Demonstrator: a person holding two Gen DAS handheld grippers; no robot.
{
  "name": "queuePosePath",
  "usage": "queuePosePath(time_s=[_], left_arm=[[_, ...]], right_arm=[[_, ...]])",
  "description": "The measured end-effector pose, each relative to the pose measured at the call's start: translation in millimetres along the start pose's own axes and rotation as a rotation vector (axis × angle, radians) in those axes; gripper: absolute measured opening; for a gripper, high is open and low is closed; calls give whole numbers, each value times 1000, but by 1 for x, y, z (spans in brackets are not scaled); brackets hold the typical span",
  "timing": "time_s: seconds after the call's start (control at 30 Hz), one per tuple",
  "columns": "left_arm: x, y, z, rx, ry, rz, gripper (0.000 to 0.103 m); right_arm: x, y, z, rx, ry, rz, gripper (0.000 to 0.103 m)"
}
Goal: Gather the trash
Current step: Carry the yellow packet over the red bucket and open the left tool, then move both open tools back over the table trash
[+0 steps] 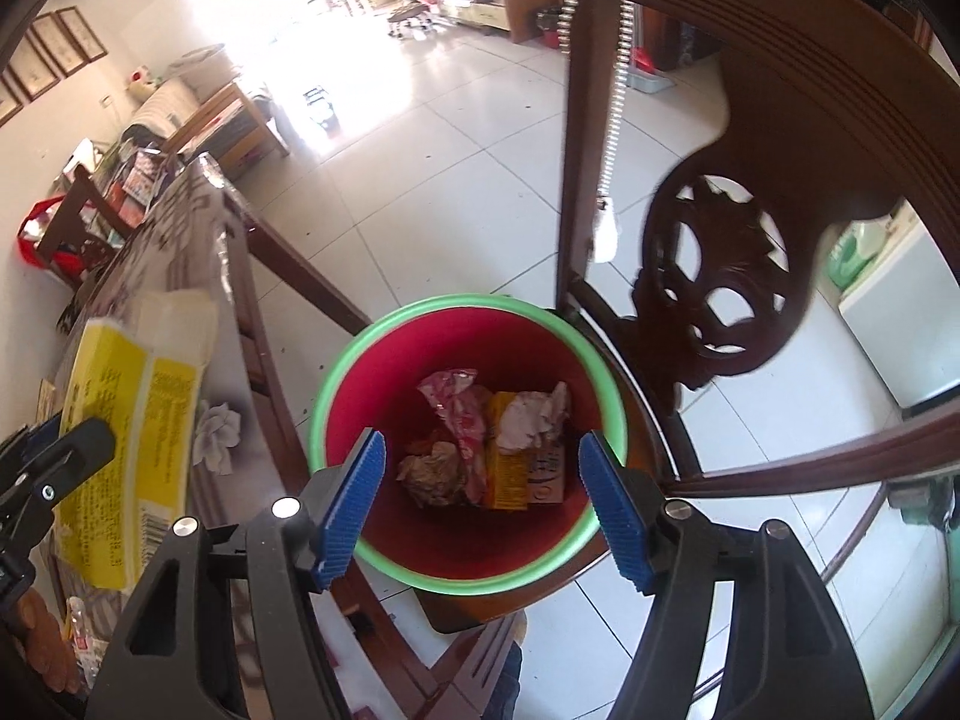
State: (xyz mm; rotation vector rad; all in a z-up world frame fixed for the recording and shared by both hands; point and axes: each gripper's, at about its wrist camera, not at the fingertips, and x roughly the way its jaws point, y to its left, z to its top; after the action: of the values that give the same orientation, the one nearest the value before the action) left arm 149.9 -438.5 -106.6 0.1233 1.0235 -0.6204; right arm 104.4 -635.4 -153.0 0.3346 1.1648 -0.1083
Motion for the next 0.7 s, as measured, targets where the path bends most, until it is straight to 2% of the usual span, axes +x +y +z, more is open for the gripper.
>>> queuePosePath(time_s=[0.03, 0.07, 0.13, 0.23, 0.33, 0.5, 0.7], left_arm=[[4, -5, 3, 20, -5, -14, 42], [7, -9, 5, 34, -5, -26, 58], [9, -13, 8, 38, -20, -27, 74], [6, -10, 6, 11, -31, -45, 74], [-8, 1, -2, -19, -44, -24, 74], [-41, 26, -23, -81, -86, 47, 74], [-89, 67, -65, -208, -123, 133, 74]], right_arm=[[-1, -3, -1, 7, 0, -5, 66], [-2, -5, -2, 12, -1, -8, 66], [-6, -8, -6, 22, -2, -14, 66], [-11, -11, -12, 30, -4, -18, 66], [-13, -8, -16, 26, -3, -13, 66], [-18, 19, -23, -27, -1, 14, 66], [-25, 70, -37, -133, 2, 64, 66]])
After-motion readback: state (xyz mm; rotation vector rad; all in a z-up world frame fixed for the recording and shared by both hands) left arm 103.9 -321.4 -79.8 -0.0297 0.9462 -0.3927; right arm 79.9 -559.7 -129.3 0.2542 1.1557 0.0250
